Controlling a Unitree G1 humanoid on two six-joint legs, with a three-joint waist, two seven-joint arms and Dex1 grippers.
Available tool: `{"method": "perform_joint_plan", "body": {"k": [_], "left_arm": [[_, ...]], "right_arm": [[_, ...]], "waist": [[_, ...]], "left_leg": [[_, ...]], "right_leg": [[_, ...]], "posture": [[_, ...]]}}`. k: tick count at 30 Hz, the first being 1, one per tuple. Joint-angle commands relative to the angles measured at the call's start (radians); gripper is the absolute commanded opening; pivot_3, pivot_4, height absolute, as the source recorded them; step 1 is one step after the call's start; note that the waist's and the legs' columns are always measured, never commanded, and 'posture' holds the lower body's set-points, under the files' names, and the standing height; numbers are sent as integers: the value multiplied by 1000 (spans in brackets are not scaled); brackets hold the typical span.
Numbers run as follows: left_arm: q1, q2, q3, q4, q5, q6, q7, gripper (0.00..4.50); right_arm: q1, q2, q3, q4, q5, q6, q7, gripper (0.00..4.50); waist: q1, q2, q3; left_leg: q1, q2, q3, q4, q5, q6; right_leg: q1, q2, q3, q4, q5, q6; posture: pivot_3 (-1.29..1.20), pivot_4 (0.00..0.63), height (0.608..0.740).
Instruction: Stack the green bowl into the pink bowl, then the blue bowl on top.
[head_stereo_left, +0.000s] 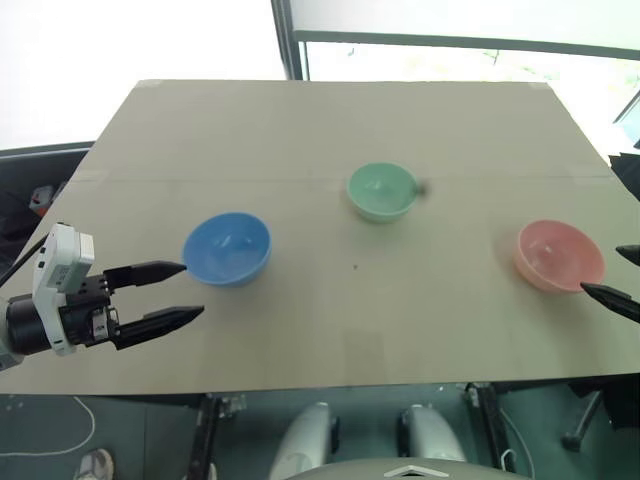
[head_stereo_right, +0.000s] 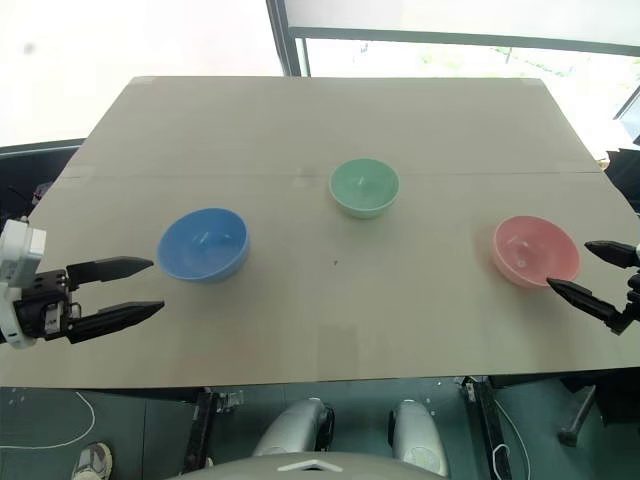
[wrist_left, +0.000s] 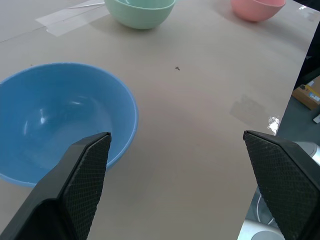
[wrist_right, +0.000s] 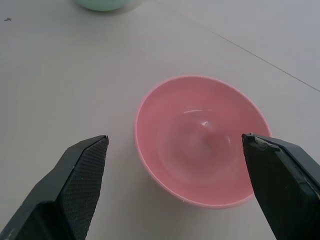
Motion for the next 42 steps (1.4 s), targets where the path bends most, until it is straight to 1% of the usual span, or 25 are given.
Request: {"method": "perform_joint_plan", "body": {"k": [1,3,6,13,15,20,22,23,24,27,28,29,31,32,34,37,39,40,42], "left_arm": [[-66,5,-17,-11,-16,-29,10,4478],[-150,-3,-88,-12,-28,-55,9,4478],[-208,-20,-144,-26,-26,-72,18,4478],[-255,-37,-199,-53,-41,-80,28,4478],[-274,-45,-227,-63,-42,-88,28,4478],[-375,-112,-352,-109,-65,-99,48,4478],[-401,-135,-398,-122,-45,-117,55,4478],[-408,-142,-413,-129,-41,-122,59,4500],[-415,-148,-423,-135,-42,-122,63,4500],[-424,-154,-427,-136,-51,-118,82,4500],[-423,-154,-425,-136,-53,-116,87,4500],[-417,-153,-423,-137,-53,-117,88,4500],[-398,-153,-418,-142,-49,-123,91,4500],[-389,-154,-415,-146,-48,-124,97,4500],[-375,-155,-408,-153,-55,-120,110,4500],[-353,-157,-397,-157,-55,-120,134,4500],[-329,-166,-393,-158,-47,-128,152,4500],[-320,-169,-394,-159,-44,-134,155,4500],[-310,-175,-401,-162,-37,-142,163,4500]], "right_arm": [[-29,0,33,-56,8,16,-42,4500],[-58,22,99,-106,3,51,-104,4500],[-90,34,155,-143,5,86,-147,4500],[-149,50,245,-185,11,140,-218,4500],[-169,49,287,-171,-19,148,-247,4500],[-256,54,482,-78,-154,183,-348,4500],[-309,78,548,-24,-197,165,-376,4500],[-337,90,568,4,-213,157,-388,3974],[-362,97,587,27,-231,142,-394,3787],[-422,111,612,64,-265,126,-415,2370],[-431,110,617,69,-272,122,-414,2024],[-437,109,621,72,-279,115,-411,1560],[-436,97,637,64,-296,89,-392,785],[-433,91,645,43,-299,83,-378,221],[-436,96,650,-27,-271,108,-353,16],[-450,108,696,-185,-202,140,-289,16],[-486,171,801,-298,-191,182,-304,16],[-502,200,846,-322,-203,196,-321,16],[-530,244,938,-307,-263,185,-340,16]], "waist": [[0,0,0],[3,-1,0],[1,0,0],[-5,0,0],[-5,0,0],[-5,0,0],[-7,-1,0],[-9,-1,0],[-10,0,0],[-13,0,0],[-13,0,0],[-13,0,0],[-11,0,0],[-10,0,0],[-10,0,0],[-11,0,0],[-17,0,0],[-21,-1,-1],[-17,-1,-1]], "left_leg": [[0,0,0,0,0,0],[1,0,0,0,0,0],[1,0,0,0,0,-1],[-1,-1,-1,-2,0,0],[-1,-1,0,-2,0,0],[0,-1,0,1,0,0],[0,-1,1,2,0,0],[0,-1,1,2,0,0],[0,-1,1,2,0,0],[-1,-1,1,2,0,0],[-1,-1,1,2,0,0],[-1,-1,1,2,0,0],[-1,-1,1,1,0,0],[-2,-1,0,1,0,0],[-2,-1,0,1,0,0],[-3,-1,0,2,0,0],[-2,0,0,2,0,0],[-2,1,0,2,0,0],[-2,3,0,2,1,-1]], "right_leg": [[0,0,0,0,0,0],[0,0,0,0,0,0],[0,0,0,1,0,0],[-2,0,-4,0,0,0],[-2,0,-4,0,0,0],[-1,3,-4,1,0,0],[-1,3,-4,1,0,0],[-1,4,-4,1,0,0],[-1,4,-4,2,0,0],[-1,4,-3,2,0,0],[-2,4,-3,2,0,0],[-2,5,-4,2,0,0],[-3,5,-4,2,0,0],[-3,5,-4,2,0,0],[-3,5,-5,2,0,0],[-4,5,-4,2,0,0],[-4,5,-4,2,0,0],[-4,5,-4,2,0,0],[-4,5,-4,2,0,0]], "posture": [[0,150,740],[0,150,740],[0,150,740],[0,150,740],[0,150,740],[0,150,740],[0,150,740],[0,150,740],[0,150,740],[0,150,740],[0,150,740],[0,150,740],[0,150,740],[0,150,740],[0,150,740],[0,150,740],[0,150,740],[0,150,740],[0,150,740]]}}
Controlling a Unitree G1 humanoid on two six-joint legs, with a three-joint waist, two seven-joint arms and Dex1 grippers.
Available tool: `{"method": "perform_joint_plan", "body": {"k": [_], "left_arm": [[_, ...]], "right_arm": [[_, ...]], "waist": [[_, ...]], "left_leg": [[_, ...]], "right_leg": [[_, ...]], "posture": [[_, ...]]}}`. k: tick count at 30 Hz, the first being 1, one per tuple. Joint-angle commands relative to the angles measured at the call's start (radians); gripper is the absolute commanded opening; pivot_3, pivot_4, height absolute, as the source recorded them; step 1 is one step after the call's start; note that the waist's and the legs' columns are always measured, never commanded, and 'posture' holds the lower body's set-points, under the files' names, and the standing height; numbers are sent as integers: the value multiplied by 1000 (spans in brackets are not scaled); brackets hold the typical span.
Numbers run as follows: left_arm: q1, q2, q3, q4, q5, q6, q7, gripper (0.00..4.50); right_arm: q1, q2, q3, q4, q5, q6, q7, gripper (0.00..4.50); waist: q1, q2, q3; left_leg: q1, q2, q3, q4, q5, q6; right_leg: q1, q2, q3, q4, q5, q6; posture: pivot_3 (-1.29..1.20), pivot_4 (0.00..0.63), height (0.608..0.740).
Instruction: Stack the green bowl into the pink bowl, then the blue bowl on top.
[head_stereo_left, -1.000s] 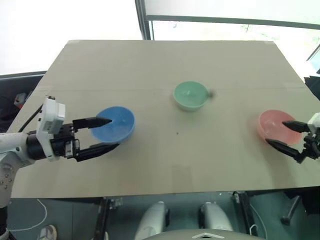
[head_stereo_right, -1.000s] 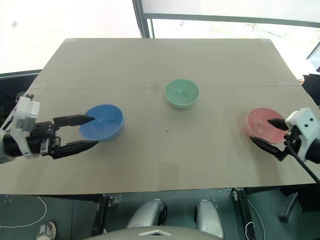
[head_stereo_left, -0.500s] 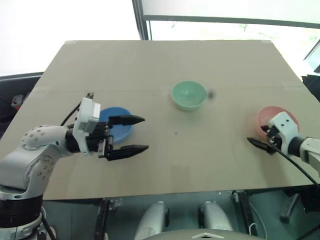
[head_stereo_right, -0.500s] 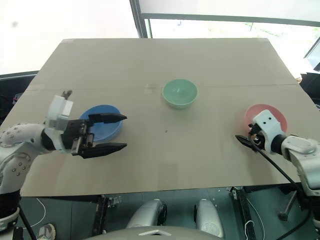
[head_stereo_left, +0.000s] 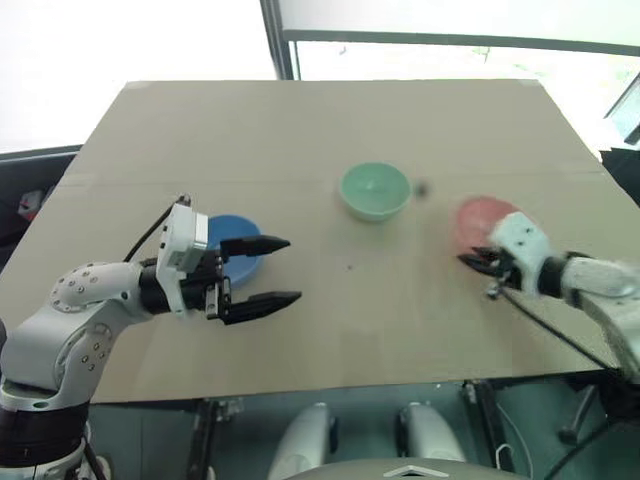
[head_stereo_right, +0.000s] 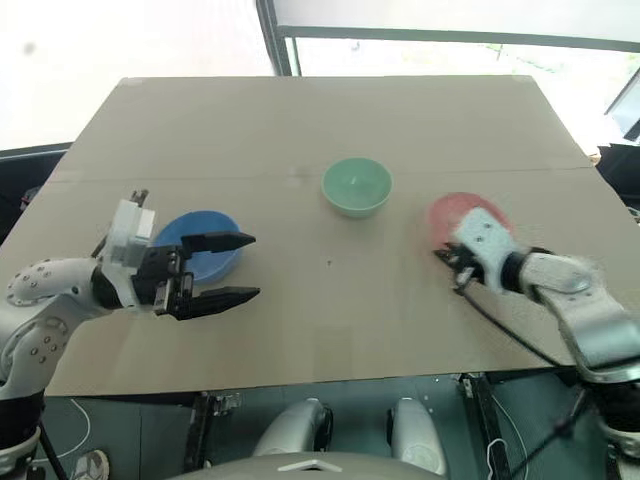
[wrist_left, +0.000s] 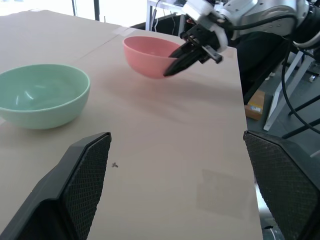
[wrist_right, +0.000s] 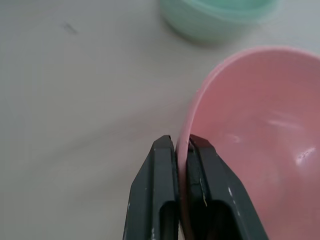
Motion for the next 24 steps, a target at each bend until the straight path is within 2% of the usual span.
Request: {"method": "perform_joint_plan", "body": {"k": [1,3,5,6,8,10,11,12,13,16,17,20,22,24], "left_arm": [[13,-8,19,-39,0,-28,16,4500],[14,-14,10,-45,3,-31,26,4500],[12,-17,8,-47,-1,-31,34,4500],[11,-18,7,-48,-2,-32,37,4500],[12,-17,9,-50,-4,-32,42,4500],[18,-17,16,-54,-8,-30,48,4500],[23,-17,20,-56,-9,-30,51,4500],[27,-16,23,-58,-10,-31,53,4500],[35,-18,29,-61,-13,-29,58,4500],[54,-21,35,-69,-16,-32,67,4500],[57,-25,35,-71,-19,-33,73,4500],[60,-37,44,-71,-33,-26,94,4500],[76,-33,63,-68,-34,-31,85,4500],[95,-24,94,-61,-40,-34,74,4500]], "right_arm": [[-48,46,143,-7,-85,-12,-33,16],[-88,73,224,57,-148,-44,-38,16],[-126,99,245,118,-158,-35,-32,16],[-144,93,261,143,-176,-44,-16,764],[-156,101,258,163,-182,-49,-11,1357],[-160,113,234,152,-194,-54,-37,2320],[-167,106,211,120,-171,-31,-20,2636],[-172,99,196,98,-153,-12,-4,3177],[-194,110,141,46,-76,37,18,3528],[-290,147,19,-36,118,176,57,3528],[-336,167,11,-10,114,183,35,3528],[-445,228,56,145,24,130,-46,3528],[-503,239,171,311,-111,-31,-49,3528],[-561,335,204,494,-139,-67,-82,3528]], "waist": [[8,0,0],[16,0,0],[16,-1,0],[14,-1,0],[14,-1,0],[14,-1,0],[11,-1,0],[10,-1,0],[9,-1,0],[1,-1,1],[0,-1,1],[2,-2,0],[4,-5,-2],[2,-5,-2]], "left_leg": [[0,0,0,0,0,0],[-1,-4,-2,1,0,0],[-2,-7,-3,4,0,1],[-2,-7,-3,5,0,1],[-2,-7,-2,7,0,1],[-2,-7,-4,7,0,1],[-2,-7,-4,6,0,1],[-3,-6,-4,6,0,1],[-3,-6,-4,5,0,0],[-5,-6,-3,5,0,0],[-5,-6,-3,5,0,0],[-5,-5,-2,5,0,0],[-5,-5,-2,5,0,0],[-5,-7,-1,6,0,0]], "right_leg": [[0,1,-1,0,0,0],[0,1,-2,2,0,0],[0,-1,-2,3,0,0],[0,-1,-1,3,0,0],[0,-1,-1,4,0,0],[0,-1,-3,5,0,0],[-1,-1,-3,6,0,0],[-3,-1,-3,8,0,0],[-4,-1,-3,10,0,0],[-7,-1,-2,12,0,0],[-8,-1,-2,12,0,0],[-8,-1,-2,13,0,0],[-9,0,-3,14,0,0],[-9,-1,-2,14,0,0]], "posture": [[0,150,740],[0,150,740],[0,150,740],[0,150,740],[0,150,740],[0,150,740],[0,150,740],[0,150,740],[0,150,740],[0,150,740],[0,150,740],[0,150,740],[0,150,740],[0,150,740]]}}
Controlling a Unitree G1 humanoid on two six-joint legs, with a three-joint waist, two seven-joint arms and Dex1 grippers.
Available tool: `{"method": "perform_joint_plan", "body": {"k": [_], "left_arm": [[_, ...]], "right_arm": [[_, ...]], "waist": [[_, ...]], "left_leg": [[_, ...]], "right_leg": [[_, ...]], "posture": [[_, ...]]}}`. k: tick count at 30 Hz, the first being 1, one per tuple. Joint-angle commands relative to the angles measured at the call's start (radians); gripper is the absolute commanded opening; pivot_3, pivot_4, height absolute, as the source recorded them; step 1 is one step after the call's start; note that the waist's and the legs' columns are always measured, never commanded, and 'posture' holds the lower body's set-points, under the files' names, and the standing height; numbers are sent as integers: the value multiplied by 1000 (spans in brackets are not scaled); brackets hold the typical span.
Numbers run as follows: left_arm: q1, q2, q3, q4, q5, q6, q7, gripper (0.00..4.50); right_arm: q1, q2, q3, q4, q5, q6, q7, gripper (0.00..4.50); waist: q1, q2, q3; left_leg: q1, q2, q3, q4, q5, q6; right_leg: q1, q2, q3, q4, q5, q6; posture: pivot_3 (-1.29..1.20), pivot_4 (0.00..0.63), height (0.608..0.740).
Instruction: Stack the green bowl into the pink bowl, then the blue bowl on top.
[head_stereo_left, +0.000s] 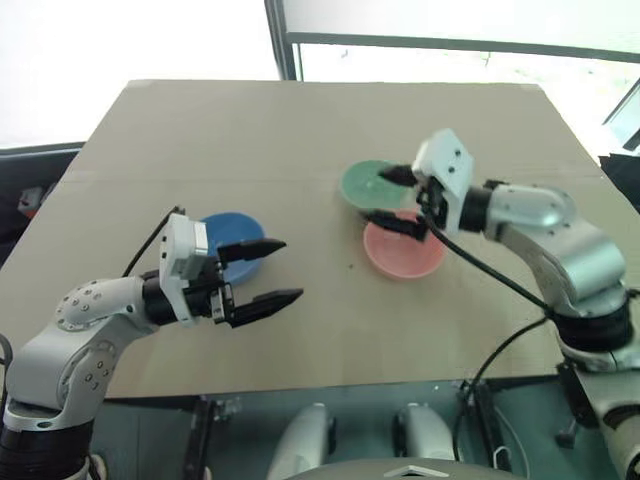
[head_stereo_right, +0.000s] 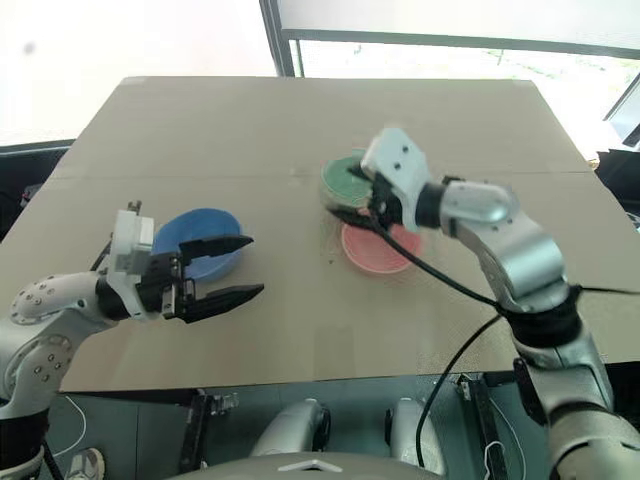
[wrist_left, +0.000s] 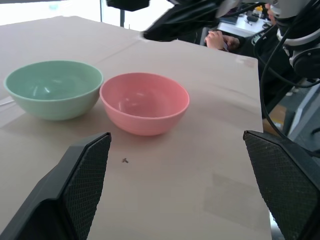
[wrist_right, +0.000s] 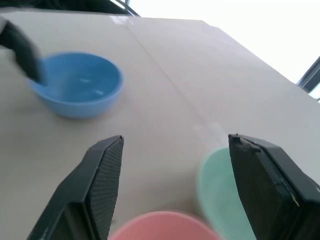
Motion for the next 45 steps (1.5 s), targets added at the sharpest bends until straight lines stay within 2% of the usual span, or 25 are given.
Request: {"method": "perform_joint_plan", "body": {"k": [1,5,9,12,18,19,26,28,31,35,38,41,44,45], "left_arm": [[24,17,81,-16,-31,-19,-20,4500],[46,13,155,-11,-55,-29,-24,4500],[69,14,212,2,-53,-42,-26,4500],[91,6,238,-6,-53,-45,-6,4500],[124,-32,252,-42,-65,-41,58,4500],[123,-37,253,-44,-64,-41,72,4500],[120,-81,259,-41,-82,-41,142,4500],[122,-95,252,-50,-84,-44,163,4500],[130,-116,242,-63,-79,-52,185,4500],[121,-133,216,-56,-65,-62,201,4500],[83,-146,175,-31,-48,-68,221,4500],[49,-150,134,-19,-39,-64,230,4500],[26,-132,124,-4,-44,-48,230,4500],[20,-123,124,1,-43,-45,226,4500]], "right_arm": [[-92,140,68,318,-95,-115,-65,3528],[-219,255,101,648,-181,-234,-84,3528],[-312,303,79,836,-203,-306,-78,3528],[-350,307,80,918,-227,-335,-48,2736],[-372,320,90,987,-268,-381,5,247],[-373,323,90,990,-271,-384,11,112],[-376,320,71,976,-298,-424,17,112],[-370,284,46,875,-274,-386,54,112],[-312,181,-16,578,-188,-256,153,112],[-103,-23,-75,102,-42,-16,288,112],[66,-134,-113,-143,44,144,298,112],[168,-152,-110,-272,94,238,263,112],[198,-132,-79,-277,89,243,217,971],[201,-131,-72,-277,88,240,209,1386]], "waist": [[-4,-2,-1],[-22,-1,1],[-33,2,2],[-45,4,3],[-55,4,4],[-55,4,4],[-53,4,4],[-52,5,4],[-49,5,5],[-26,3,3],[-23,4,4],[-18,3,3],[-19,1,2],[-19,1,2]], "left_leg": [[0,0,2,0,0,0],[0,1,3,-1,0,0],[0,0,-1,-3,0,0],[0,0,-3,-5,0,0],[0,0,-4,-5,0,-1],[0,0,-3,-5,0,-1],[0,0,-2,-3,1,-1],[0,0,-3,-3,1,-1],[-2,0,-5,-3,1,-1],[-9,-2,-16,-1,0,-1],[-10,-3,-20,-1,0,-1],[-9,-1,-12,2,1,-2],[-8,0,-10,2,2,-4],[-8,0,-10,2,2,-4]], "right_leg": [[-1,0,1,0,0,0],[-2,0,0,1,0,0],[-4,0,-3,2,0,0],[-4,0,-5,2,0,0],[-4,0,-7,2,0,0],[-4,0,-6,2,0,0],[-4,0,-4,2,0,0],[-4,0,-5,3,0,0],[-4,0,-6,3,0,-1],[-6,-1,-10,3,1,-1],[-5,-2,-13,2,1,-1],[-2,-1,-7,-2,1,-1],[-2,0,-4,-2,1,-1],[-2,0,-4,-2,1,-1]], "posture": [[0,150,740],[0,150,740],[0,150,740],[0,150,740],[0,150,740],[0,150,740],[0,150,740],[0,150,740],[0,150,740],[0,150,740],[0,150,740],[0,150,740],[0,150,740],[0,150,740]]}}
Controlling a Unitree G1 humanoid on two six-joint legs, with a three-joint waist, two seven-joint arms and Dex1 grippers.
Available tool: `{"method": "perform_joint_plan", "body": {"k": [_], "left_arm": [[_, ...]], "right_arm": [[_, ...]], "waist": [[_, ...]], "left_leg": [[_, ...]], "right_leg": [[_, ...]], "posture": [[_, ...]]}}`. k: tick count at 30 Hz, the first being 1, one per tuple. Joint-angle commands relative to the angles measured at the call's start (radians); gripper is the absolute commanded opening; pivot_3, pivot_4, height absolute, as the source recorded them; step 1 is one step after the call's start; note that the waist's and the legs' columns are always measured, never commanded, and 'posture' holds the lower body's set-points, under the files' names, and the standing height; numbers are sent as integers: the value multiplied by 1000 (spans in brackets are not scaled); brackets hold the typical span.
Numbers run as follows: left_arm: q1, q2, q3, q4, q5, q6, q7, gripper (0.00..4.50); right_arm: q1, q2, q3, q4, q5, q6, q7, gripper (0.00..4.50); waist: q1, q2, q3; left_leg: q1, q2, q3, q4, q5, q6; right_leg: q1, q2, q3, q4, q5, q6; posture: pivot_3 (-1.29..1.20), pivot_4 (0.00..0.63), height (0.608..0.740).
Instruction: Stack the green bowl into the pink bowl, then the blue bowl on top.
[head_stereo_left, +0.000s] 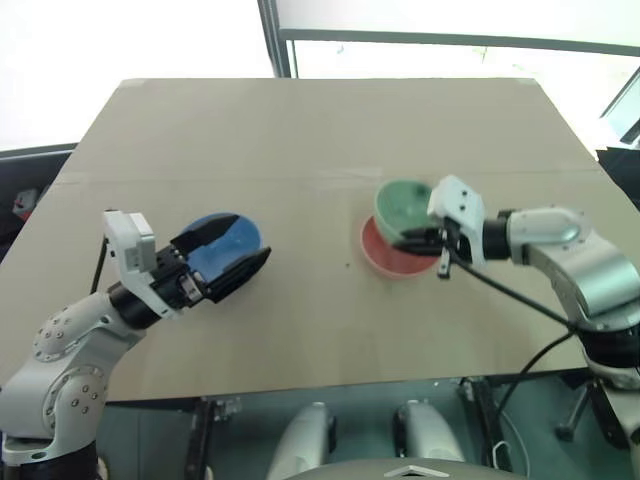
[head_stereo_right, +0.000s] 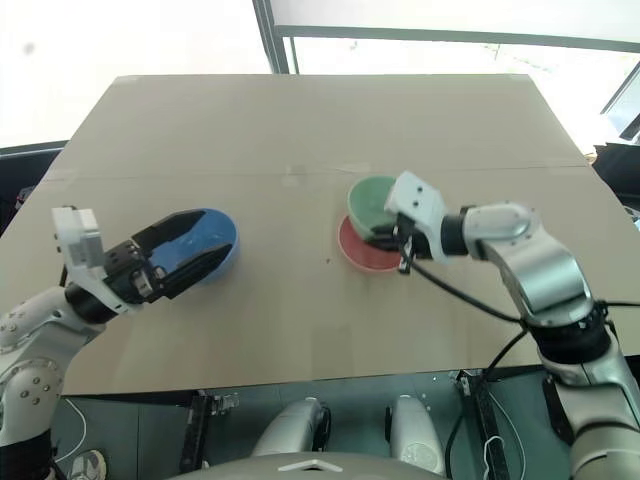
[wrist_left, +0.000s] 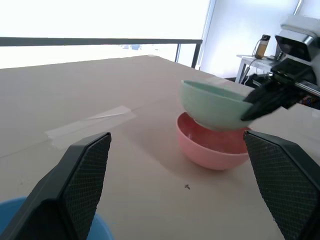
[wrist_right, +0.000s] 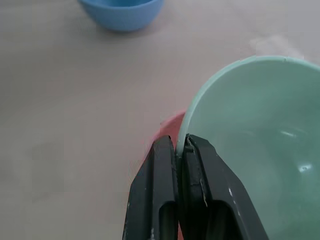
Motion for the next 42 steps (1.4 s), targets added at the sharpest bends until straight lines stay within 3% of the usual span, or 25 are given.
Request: {"method": "perform_joint_plan", "body": {"k": [1,5,9,15,17,20,27,29,35,42], "left_arm": [[-25,37,10,7,4,5,0,4500],[-23,93,1,-3,67,31,49,4500],[62,208,-59,-145,324,123,232,4500],[18,465,-193,-232,456,270,218,4500],[8,509,-236,-227,503,276,213,4500],[-30,520,-304,-213,525,336,215,3621],[-84,522,-402,-132,598,312,170,658],[-102,514,-413,-112,610,304,160,94],[-236,492,-429,-106,578,209,49,94],[-702,371,-585,44,526,109,-199,94]], "right_arm": [[-2,3,9,-42,11,3,-49,1789],[20,33,-79,-57,48,-65,-95,3040],[72,28,-180,-92,131,-128,-68,3040],[142,-1,-218,-110,187,-221,-40,3040],[147,-4,-210,-104,179,-245,-50,3040],[149,-11,-205,-91,174,-272,-61,3191],[164,-25,-214,-102,189,-302,-76,3191],[170,-30,-218,-106,191,-306,-81,3191],[215,-53,-257,-128,198,-324,-104,3191],[360,-106,-401,-197,219,-328,-140,3191]], "waist": [[1,0,0],[4,-2,-1],[6,-1,-1],[22,1,2],[22,2,2],[22,1,2],[25,0,2],[25,-1,2],[29,-1,2],[49,-3,2]], "left_leg": [[0,0,1,0,0,0],[0,0,1,0,0,0],[-1,-2,-1,-3,-1,1],[-1,-2,-3,-3,-2,2],[-1,-2,0,-3,-1,2],[0,-1,2,-2,-1,2],[-1,-1,1,-3,-1,2],[-1,-1,1,-3,-1,2],[-1,-2,1,-2,-1,2],[-2,-3,0,1,-1,2]], "right_leg": [[0,0,0,0,0,0],[-1,0,0,0,0,0],[-3,0,0,1,0,0],[-3,0,-1,1,0,0],[-2,0,0,0,0,0],[-2,1,1,0,0,0],[-3,1,1,1,0,0],[-3,1,1,1,0,0],[-3,1,0,1,0,0],[-2,1,-1,1,0,0]], "posture": [[0,150,740],[0,150,740],[0,150,740],[0,150,740],[0,150,740],[0,150,740],[0,150,740],[0,150,740],[0,150,740],[0,150,740]]}}
